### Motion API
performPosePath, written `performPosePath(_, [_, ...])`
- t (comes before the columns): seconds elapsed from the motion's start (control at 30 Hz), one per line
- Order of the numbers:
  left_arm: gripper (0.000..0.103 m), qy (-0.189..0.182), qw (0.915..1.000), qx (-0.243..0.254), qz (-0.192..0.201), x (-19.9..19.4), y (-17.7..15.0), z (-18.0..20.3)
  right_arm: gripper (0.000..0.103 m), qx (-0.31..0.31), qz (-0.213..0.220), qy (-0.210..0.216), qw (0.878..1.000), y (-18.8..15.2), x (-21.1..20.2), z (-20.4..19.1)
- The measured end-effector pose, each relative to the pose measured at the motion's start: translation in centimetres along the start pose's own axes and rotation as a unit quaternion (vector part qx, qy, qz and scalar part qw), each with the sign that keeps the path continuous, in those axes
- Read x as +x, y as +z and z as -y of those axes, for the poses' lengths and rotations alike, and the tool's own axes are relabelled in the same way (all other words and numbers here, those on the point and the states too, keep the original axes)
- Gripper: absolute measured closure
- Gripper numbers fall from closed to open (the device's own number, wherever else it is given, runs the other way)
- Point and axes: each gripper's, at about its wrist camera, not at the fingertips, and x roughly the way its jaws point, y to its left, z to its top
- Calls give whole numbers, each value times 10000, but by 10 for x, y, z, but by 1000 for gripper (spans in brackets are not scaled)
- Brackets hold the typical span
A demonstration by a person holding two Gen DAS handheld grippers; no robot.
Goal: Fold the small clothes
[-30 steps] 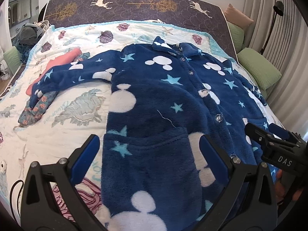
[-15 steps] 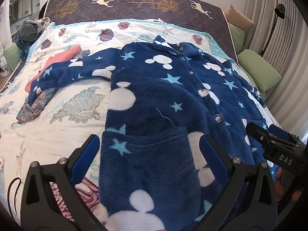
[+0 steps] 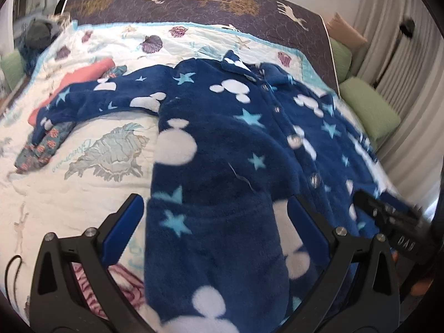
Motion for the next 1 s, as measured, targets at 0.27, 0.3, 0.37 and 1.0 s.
performPosePath(0.27, [0,312,9913,-1264,195,14,49,-83,0,-236,284,-32,9993,24,-1,-1])
performPosePath(0.3, [1,397,9889,-1419,182,19,55,-98,0,-320,340,-42,9989,28,-1,-3])
performPosePath(0.37, [2,390,9841,-1731,120,29,62,-123,4,-434,391,-35,9983,34,1,-8])
performPosePath(1.0, [48,248,8930,-4486,-254,136,94,-277,16,-1224,132,458,9913,69,38,-58])
